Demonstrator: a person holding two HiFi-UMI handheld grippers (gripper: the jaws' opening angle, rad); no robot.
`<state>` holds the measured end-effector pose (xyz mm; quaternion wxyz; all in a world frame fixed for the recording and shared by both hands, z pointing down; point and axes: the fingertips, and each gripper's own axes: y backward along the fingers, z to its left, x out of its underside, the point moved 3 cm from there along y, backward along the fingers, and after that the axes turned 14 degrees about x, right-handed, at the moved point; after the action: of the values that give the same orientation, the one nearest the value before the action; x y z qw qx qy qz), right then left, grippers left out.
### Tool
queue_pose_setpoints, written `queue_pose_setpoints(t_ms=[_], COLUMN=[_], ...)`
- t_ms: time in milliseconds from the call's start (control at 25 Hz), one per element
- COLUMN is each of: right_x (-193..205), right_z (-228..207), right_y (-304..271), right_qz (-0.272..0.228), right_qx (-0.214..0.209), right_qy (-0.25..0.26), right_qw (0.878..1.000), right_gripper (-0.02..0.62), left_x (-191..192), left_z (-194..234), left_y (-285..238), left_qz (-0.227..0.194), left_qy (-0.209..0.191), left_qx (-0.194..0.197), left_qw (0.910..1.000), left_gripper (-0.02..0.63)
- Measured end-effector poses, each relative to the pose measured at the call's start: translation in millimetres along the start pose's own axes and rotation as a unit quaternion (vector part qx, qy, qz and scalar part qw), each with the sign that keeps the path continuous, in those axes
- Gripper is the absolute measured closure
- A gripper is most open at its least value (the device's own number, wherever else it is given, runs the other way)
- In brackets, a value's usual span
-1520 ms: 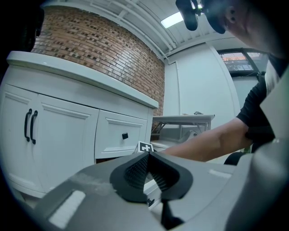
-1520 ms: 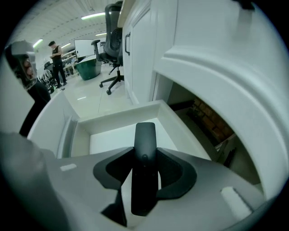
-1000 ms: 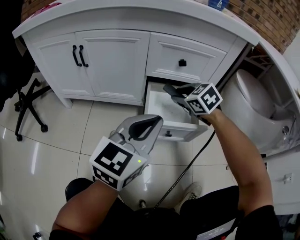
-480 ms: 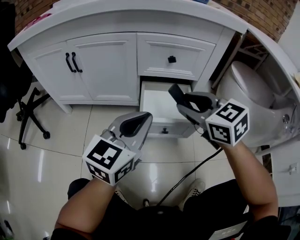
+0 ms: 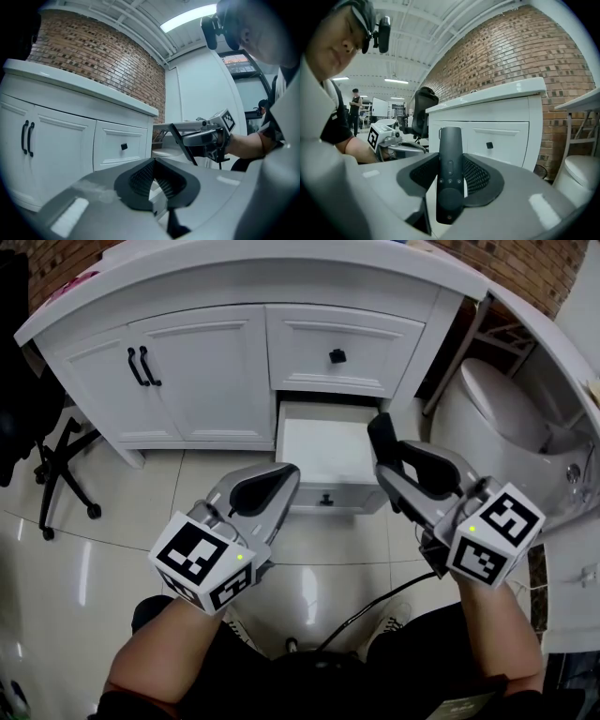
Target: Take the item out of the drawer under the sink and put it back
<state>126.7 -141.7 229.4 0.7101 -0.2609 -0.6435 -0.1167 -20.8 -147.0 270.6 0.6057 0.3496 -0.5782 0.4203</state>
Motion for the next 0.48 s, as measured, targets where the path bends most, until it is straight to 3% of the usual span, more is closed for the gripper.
queue_pose_setpoints(t_ms=[480], right_x=[32], right_z=[0], right_y=[1], right_qz=[0.017], right_qx=[0.004], right_qy=[-0.019], right_qw=[1.0], right_gripper=[0.43], left_x=[-3], left_z=[3], left_y=[2], left_qz=[-0.003], left_qy=[0.0], left_qx=[-0.009], left_qw=[1.0], left_gripper=[0.601])
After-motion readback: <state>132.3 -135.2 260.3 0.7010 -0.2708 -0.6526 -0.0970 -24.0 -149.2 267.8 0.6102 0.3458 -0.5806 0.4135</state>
